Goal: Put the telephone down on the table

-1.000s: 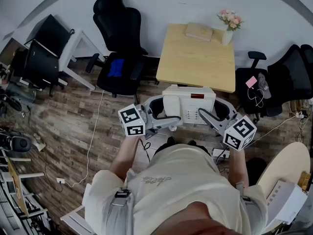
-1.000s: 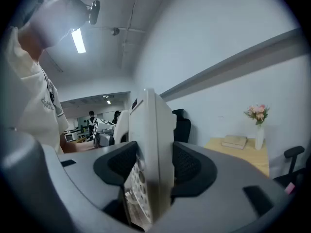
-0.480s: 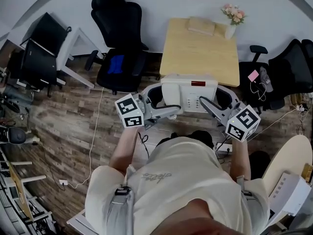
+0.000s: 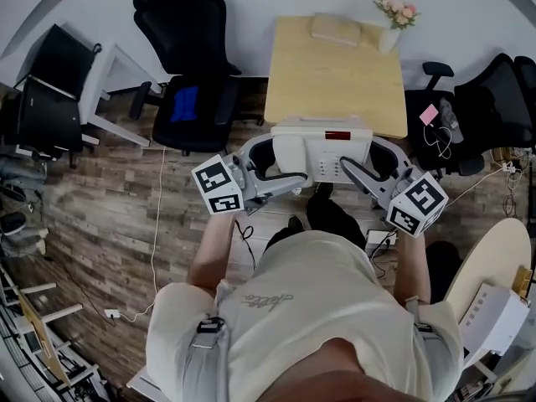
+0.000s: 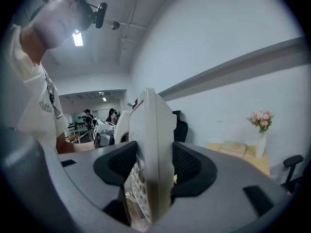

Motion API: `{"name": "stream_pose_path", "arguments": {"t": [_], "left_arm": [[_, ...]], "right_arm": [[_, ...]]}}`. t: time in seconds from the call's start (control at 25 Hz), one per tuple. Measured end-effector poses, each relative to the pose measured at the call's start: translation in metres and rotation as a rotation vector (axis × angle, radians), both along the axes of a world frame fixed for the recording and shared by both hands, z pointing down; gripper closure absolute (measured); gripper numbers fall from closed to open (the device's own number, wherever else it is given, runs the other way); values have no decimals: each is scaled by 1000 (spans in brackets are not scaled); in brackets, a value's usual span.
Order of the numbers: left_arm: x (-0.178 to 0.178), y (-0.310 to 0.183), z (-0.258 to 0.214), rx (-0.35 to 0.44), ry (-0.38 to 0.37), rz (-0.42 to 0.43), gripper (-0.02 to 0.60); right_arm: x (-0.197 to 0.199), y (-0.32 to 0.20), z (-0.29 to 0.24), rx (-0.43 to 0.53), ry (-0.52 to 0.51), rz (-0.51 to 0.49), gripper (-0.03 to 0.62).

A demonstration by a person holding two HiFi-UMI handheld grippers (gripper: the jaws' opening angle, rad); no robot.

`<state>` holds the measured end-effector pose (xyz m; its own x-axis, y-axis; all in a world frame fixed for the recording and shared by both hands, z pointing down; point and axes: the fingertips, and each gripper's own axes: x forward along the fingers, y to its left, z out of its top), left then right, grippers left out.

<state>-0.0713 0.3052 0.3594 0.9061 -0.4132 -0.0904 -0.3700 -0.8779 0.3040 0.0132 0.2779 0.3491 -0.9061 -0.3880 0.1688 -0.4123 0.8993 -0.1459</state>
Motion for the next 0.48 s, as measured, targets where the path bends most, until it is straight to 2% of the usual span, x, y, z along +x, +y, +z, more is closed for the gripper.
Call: {"name": "stream_pose_path", "arguments": {"t": [0.12,0.28,0.48], "left_arm": [[0,-21,13,-41,-4,-12,204],[-4,-58,21,-87,-46,-39,204],[-9,-118,22,-101,-87,-64,204]], "right_arm": [[0,-23,13,-28,-2,-13,375],[-5,-63,27,-69,-45,-42,375],[-9,-125,31,-88,-69,-57,375]]}}
